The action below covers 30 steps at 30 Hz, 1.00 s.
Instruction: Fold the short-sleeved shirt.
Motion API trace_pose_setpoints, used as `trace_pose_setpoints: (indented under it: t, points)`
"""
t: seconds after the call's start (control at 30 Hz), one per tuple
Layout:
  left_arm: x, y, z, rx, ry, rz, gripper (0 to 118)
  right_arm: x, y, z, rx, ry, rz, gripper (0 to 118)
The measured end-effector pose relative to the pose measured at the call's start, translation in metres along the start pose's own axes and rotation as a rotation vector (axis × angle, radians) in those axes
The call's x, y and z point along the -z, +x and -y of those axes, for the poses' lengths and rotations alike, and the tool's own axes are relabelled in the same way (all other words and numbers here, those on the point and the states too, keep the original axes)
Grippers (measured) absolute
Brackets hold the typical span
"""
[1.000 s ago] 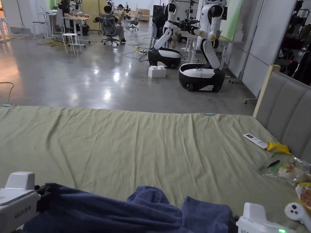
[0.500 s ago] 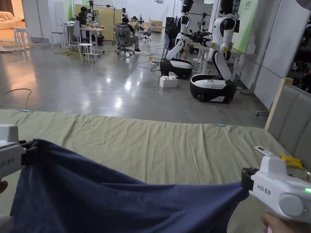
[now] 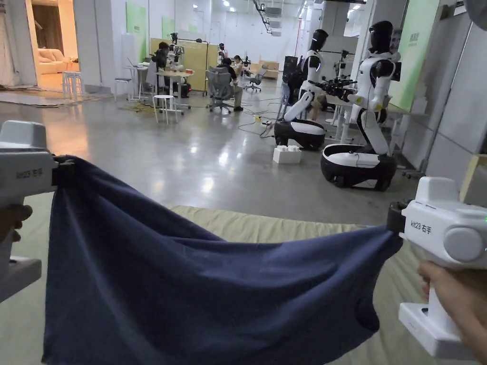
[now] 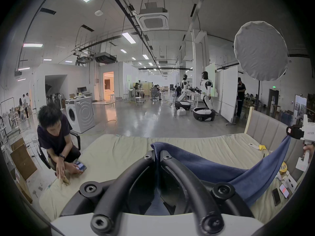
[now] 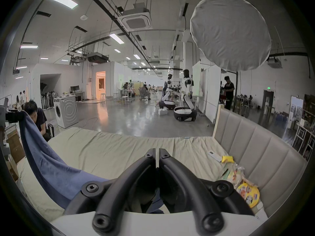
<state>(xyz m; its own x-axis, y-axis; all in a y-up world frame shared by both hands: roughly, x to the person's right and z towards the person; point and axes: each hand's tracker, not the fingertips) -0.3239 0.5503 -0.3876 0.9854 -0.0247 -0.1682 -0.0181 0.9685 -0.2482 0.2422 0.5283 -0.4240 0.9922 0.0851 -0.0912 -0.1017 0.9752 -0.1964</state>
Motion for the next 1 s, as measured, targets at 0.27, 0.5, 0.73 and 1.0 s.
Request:
trace_pose_setpoints:
  t: [0.27,0.5,0.73,1.0]
  points:
    - [0.025,0.000,-0.052,0.002,0.043,-0.042,5,0.023,0.013,-0.024,-0.036,0.034,0.039,2]
    - [0.046,-0.003,-0.070,-0.036,0.042,-0.070,5,0.063,0.025,-0.097,-0.026,0.004,0.075,2]
    - [0.048,0.009,-0.044,-0.027,0.022,-0.041,5,0.060,0.021,-0.078,-0.063,0.032,0.074,2]
    - [0.033,0.025,-0.011,-0.032,-0.041,0.001,5,0.021,0.000,0.008,-0.088,-0.028,0.051,2]
